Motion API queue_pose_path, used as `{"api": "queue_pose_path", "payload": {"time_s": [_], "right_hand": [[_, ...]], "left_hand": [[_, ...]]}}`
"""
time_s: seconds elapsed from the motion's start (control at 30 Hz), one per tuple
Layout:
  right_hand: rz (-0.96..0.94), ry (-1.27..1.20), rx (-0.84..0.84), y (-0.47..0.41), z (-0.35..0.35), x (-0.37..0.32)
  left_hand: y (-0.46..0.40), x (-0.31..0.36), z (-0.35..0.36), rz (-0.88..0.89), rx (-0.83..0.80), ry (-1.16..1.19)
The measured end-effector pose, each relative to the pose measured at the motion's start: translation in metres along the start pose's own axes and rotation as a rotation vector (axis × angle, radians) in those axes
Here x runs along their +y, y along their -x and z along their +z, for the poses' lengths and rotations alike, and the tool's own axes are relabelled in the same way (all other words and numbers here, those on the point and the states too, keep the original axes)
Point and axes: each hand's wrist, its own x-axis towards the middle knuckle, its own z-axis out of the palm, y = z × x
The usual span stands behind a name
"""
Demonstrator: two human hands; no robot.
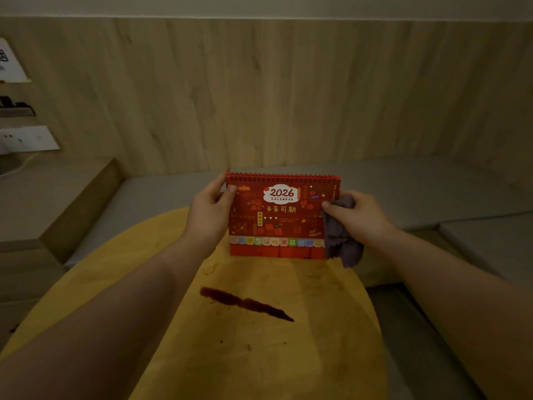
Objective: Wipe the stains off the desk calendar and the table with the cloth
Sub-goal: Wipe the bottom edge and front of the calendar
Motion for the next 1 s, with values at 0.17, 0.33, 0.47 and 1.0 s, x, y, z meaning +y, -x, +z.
{"api": "queue_pose_path", "payload": {"time_s": [0.17,0.33,0.47,1.0], "right_hand": [[-0.016,0.005,-0.023,0.002,-0.001,0.002],[-0.007,-0.014,-0.038,0.004,0.0,0.0],[-0.003,0.019,-0.01,0.012,0.001,0.003],[0.03,-0.088,0.12,0.035,0.006,0.014]], "left_hand": [[0.002,-0.001,0.002,0.001,-0.046,-0.033],[0.005,0.0,0.001,-0.003,-0.037,-0.036],[0.009,-0.008,0.001,-0.019,-0.018,-0.074],[0.03,-0.01,0.001,-0.118,-0.087,0.039]]}}
